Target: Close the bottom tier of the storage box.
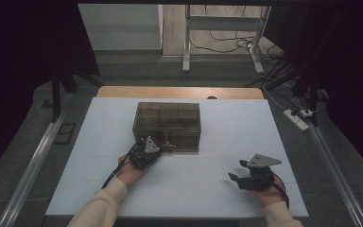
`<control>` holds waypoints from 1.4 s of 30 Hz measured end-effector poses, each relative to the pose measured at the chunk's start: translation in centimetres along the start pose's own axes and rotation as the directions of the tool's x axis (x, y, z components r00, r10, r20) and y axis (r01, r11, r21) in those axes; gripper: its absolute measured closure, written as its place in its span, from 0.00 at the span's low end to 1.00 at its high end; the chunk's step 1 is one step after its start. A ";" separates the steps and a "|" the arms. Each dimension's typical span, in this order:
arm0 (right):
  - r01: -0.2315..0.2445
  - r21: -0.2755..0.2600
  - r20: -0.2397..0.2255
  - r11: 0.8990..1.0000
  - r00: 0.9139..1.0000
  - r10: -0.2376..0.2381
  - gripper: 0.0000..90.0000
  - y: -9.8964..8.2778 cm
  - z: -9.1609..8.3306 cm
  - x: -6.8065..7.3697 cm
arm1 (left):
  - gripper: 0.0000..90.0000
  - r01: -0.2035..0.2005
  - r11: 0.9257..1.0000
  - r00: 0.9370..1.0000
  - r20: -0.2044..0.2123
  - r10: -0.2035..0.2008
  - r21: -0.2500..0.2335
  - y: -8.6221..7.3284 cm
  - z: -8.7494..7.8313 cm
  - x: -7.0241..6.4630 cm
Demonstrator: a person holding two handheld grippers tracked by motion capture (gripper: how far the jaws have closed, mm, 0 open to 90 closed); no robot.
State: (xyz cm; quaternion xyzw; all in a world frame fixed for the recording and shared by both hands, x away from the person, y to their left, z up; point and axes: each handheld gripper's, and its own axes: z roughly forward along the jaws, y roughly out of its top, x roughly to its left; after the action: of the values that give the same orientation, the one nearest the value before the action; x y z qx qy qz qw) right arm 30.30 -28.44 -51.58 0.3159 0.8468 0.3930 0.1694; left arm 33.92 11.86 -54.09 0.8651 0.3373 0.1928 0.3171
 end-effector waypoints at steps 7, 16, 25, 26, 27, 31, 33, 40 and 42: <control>0.003 0.002 0.000 1.000 1.000 -0.003 0.33 0.0 0.0 0.0 | 0.99 0.006 1.000 1.000 -0.005 -0.006 0.001 0.2 0.2 0.2; 0.002 0.004 0.000 1.000 1.000 -0.002 0.33 0.0 0.1 0.0 | 0.99 0.015 1.000 1.000 -0.013 -0.015 0.000 0.4 0.5 0.5; 0.011 0.009 0.003 1.000 1.000 -0.011 0.33 0.0 0.1 0.0 | 0.99 0.027 1.000 0.999 -0.023 -0.027 0.000 0.7 0.8 0.8; 0.011 0.010 0.003 1.000 1.000 -0.011 0.33 0.0 0.1 0.0 | 0.99 0.029 1.000 0.999 -0.025 -0.029 -0.001 0.7 0.9 0.9; 0.011 0.011 0.003 1.000 1.000 -0.011 0.33 0.0 0.1 0.0 | 0.99 0.032 0.999 0.999 -0.026 -0.032 -0.002 0.8 1.0 0.9; 0.010 0.013 0.001 1.000 1.000 -0.010 0.33 0.0 0.2 0.0 | 0.99 0.040 0.999 0.999 -0.029 -0.040 -0.007 0.9 1.1 1.1; 0.009 0.015 0.001 1.000 1.000 -0.009 0.33 0.0 0.2 0.0 | 0.99 0.044 0.999 0.999 -0.029 -0.044 -0.008 0.9 1.2 1.2; 0.013 0.019 0.003 1.000 1.000 -0.013 0.33 -0.1 0.1 0.1 | 0.99 0.048 0.999 0.998 -0.027 -0.048 -0.007 1.0 1.3 1.4; 0.013 0.018 0.003 1.000 1.000 -0.013 0.33 -0.1 0.1 0.1 | 0.99 0.047 0.999 0.999 -0.025 -0.047 -0.006 1.0 1.3 1.4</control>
State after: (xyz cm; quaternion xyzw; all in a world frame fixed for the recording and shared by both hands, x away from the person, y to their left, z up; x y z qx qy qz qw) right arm 30.20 -28.39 -51.74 0.3124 0.8521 0.3837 0.1707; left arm 36.13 11.73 -54.18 0.8537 0.3610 0.1968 0.3196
